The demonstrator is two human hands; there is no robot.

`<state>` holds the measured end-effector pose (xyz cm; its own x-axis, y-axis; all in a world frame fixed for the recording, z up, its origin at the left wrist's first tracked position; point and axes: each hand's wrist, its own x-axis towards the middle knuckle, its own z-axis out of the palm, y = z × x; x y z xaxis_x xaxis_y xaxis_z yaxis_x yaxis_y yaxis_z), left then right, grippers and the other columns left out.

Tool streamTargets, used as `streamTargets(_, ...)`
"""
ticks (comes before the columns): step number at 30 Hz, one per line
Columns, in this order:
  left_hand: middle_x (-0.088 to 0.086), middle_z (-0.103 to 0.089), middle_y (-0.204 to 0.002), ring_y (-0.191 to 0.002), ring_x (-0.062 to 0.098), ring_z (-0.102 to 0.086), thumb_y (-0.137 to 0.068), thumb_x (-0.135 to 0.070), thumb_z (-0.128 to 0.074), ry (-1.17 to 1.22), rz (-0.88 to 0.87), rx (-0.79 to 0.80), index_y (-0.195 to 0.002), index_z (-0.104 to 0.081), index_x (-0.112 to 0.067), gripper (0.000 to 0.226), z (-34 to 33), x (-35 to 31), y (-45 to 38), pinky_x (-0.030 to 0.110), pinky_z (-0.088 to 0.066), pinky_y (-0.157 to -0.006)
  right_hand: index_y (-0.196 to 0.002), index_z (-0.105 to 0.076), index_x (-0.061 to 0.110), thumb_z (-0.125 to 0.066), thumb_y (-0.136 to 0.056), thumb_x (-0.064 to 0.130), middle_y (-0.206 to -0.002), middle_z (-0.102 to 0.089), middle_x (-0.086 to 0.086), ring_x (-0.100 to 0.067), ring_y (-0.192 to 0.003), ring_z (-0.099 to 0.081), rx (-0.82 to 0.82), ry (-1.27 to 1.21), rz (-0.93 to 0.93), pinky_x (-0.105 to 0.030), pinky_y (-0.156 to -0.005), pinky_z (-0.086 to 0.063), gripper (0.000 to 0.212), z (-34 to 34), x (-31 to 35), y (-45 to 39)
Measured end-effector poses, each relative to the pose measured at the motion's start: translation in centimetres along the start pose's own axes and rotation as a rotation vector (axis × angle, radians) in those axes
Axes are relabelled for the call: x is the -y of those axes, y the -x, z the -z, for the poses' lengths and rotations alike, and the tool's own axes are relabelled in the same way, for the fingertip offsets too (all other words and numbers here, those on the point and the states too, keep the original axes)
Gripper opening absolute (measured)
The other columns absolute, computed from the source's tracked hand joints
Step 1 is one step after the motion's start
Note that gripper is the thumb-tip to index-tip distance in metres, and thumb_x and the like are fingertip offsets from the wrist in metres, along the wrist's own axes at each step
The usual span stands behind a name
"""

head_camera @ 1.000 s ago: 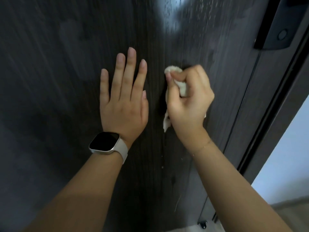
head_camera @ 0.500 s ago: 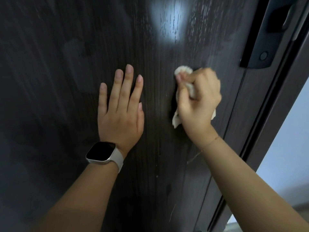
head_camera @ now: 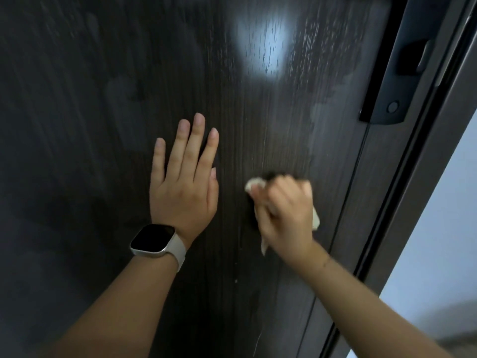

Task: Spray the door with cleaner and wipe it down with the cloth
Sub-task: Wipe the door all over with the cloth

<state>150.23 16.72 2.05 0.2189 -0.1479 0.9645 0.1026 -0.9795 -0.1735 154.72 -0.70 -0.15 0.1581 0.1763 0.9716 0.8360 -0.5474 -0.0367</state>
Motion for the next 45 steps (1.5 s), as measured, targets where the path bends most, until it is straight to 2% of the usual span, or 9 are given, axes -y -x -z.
streamTargets(4,0.009,-0.015,-0.159,-0.149,0.023,-0.014,-0.101,-0.020,-0.036,0.011,-0.009,0.001,-0.152,-0.027,-0.010,0.052,0.0,-0.1,0.1,0.046,-0.008,-0.122,-0.069,-0.059,0.008,-0.065,-0.087,0.009,-0.067,-0.050,-0.003,-0.021,-0.063,-0.050,0.026,-0.009,-0.081,-0.029,-0.067,-0.026,0.019,0.2,0.5,-0.9)
streamTargets(9,0.009,-0.014,-0.159,-0.149,0.022,-0.011,-0.102,-0.020,-0.035,0.011,-0.006,0.014,-0.152,-0.026,-0.010,0.052,0.0,0.0,0.0,0.046,-0.008,-0.122,-0.073,-0.059,0.013,-0.066,-0.087,0.013,-0.073,-0.056,0.002,-0.009,-0.072,-0.051,-0.212,-0.105,-0.179,-0.021,-0.074,-0.027,0.017,1.3,0.7,-9.7)
streamTargets(17,0.009,-0.016,-0.159,-0.149,0.022,-0.013,-0.100,-0.020,-0.037,0.014,-0.009,-0.004,-0.152,-0.025,-0.011,0.054,-0.1,0.1,0.0,0.046,-0.008,-0.122,-0.072,-0.059,0.013,-0.068,-0.085,0.011,-0.071,-0.056,0.002,-0.016,-0.067,-0.054,0.012,-0.021,-0.103,-0.024,-0.070,-0.025,0.016,1.4,0.0,-4.0)
streamTargets(24,0.009,-0.018,-0.159,-0.149,0.024,-0.015,-0.102,-0.022,-0.032,0.017,-0.012,-0.007,-0.152,-0.026,-0.011,0.051,-0.1,0.2,0.1,0.047,-0.010,-0.122,-0.068,-0.061,0.014,-0.070,-0.086,0.016,-0.070,-0.061,-0.001,-0.010,-0.070,-0.054,-0.244,-0.140,-0.152,-0.029,-0.072,-0.032,0.020,2.4,0.1,-11.6)
streamTargets(28,0.010,-0.019,-0.159,-0.149,0.024,-0.016,-0.101,-0.022,-0.034,0.021,-0.016,-0.010,-0.152,-0.027,-0.011,0.052,-0.1,0.1,0.0,0.047,-0.010,-0.121,-0.071,-0.059,0.011,-0.067,-0.087,0.008,-0.069,-0.053,-0.001,-0.016,-0.066,-0.051,0.004,-0.094,0.012,-0.038,-0.063,-0.039,0.018,1.5,-0.4,-4.8)
streamTargets(32,0.010,-0.020,-0.159,-0.149,0.024,-0.017,-0.100,-0.021,-0.036,0.016,-0.011,-0.004,-0.151,-0.027,-0.011,0.053,0.1,0.1,0.2,0.046,-0.010,-0.122,-0.072,-0.061,0.010,-0.068,-0.084,0.007,-0.070,-0.050,0.003,-0.016,-0.066,-0.050,0.093,-0.012,0.125,-0.026,-0.067,-0.029,0.015,1.9,-0.6,-4.3)
streamTargets(37,0.009,-0.018,-0.160,-0.149,0.024,-0.016,-0.101,-0.021,-0.033,0.027,-0.010,0.011,-0.152,-0.025,-0.012,0.053,0.0,0.2,0.0,0.047,-0.011,-0.122,-0.070,-0.060,0.014,-0.069,-0.085,0.011,-0.071,-0.060,0.000,-0.013,-0.068,-0.053,-0.090,-0.112,-0.135,-0.027,-0.070,-0.035,0.017,2.2,0.8,-9.8)
streamTargets(41,0.009,-0.018,-0.160,-0.149,0.024,-0.016,-0.100,-0.021,-0.036,0.028,-0.009,0.007,-0.152,-0.025,-0.012,0.054,0.0,0.1,0.2,0.047,-0.011,-0.121,-0.067,-0.059,0.014,-0.071,-0.086,0.016,-0.069,-0.061,0.007,-0.010,-0.067,-0.060,0.056,-0.318,-0.384,-0.044,-0.069,-0.052,0.022,1.9,2.0,-5.7)
streamTargets(45,0.009,-0.018,-0.159,-0.149,0.024,-0.017,-0.100,-0.021,-0.038,0.032,-0.011,0.002,-0.152,-0.027,-0.011,0.054,0.0,0.1,0.1,0.047,-0.011,-0.121,-0.073,-0.067,0.015,-0.074,-0.084,0.019,-0.070,-0.069,0.007,-0.006,-0.066,-0.065,0.134,-0.420,-0.635,-0.024,-0.060,-0.054,0.014,2.2,2.1,-4.8)
